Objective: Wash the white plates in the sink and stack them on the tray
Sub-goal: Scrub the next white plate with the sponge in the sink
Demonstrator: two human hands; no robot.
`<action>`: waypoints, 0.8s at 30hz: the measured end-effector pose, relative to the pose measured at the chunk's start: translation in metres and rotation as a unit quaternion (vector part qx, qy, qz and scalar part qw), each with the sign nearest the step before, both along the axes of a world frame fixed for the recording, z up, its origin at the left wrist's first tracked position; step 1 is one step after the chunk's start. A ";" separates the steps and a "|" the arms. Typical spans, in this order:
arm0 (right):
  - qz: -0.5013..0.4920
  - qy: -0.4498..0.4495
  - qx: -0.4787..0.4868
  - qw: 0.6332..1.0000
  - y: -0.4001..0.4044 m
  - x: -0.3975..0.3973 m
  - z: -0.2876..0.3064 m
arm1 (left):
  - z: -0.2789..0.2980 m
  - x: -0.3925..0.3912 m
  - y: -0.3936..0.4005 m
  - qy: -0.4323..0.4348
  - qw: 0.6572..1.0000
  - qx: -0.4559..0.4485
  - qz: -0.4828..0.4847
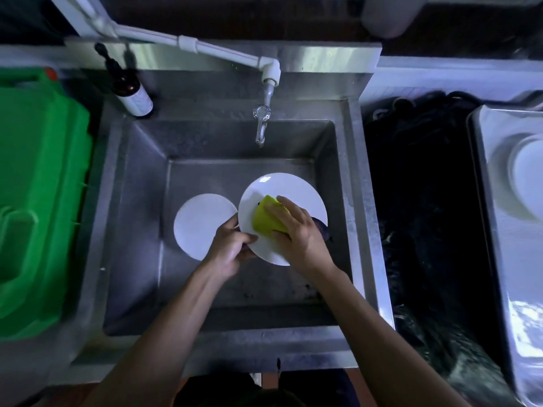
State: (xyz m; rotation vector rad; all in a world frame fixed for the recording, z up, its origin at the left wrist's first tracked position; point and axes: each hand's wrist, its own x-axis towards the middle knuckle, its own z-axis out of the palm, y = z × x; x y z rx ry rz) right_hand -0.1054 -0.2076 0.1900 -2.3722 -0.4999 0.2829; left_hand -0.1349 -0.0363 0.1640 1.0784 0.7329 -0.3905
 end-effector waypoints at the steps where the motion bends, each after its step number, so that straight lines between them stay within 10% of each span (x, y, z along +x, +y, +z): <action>1: 0.009 -0.013 -0.004 1.000 0.000 -0.002 0.003 | 0.006 -0.002 0.001 -0.008 1.000 -0.006 0.003; 24: 0.130 -0.133 -0.003 0.983 0.041 0.020 0.017 | 0.029 -0.030 0.031 -0.032 0.996 -0.039 -0.070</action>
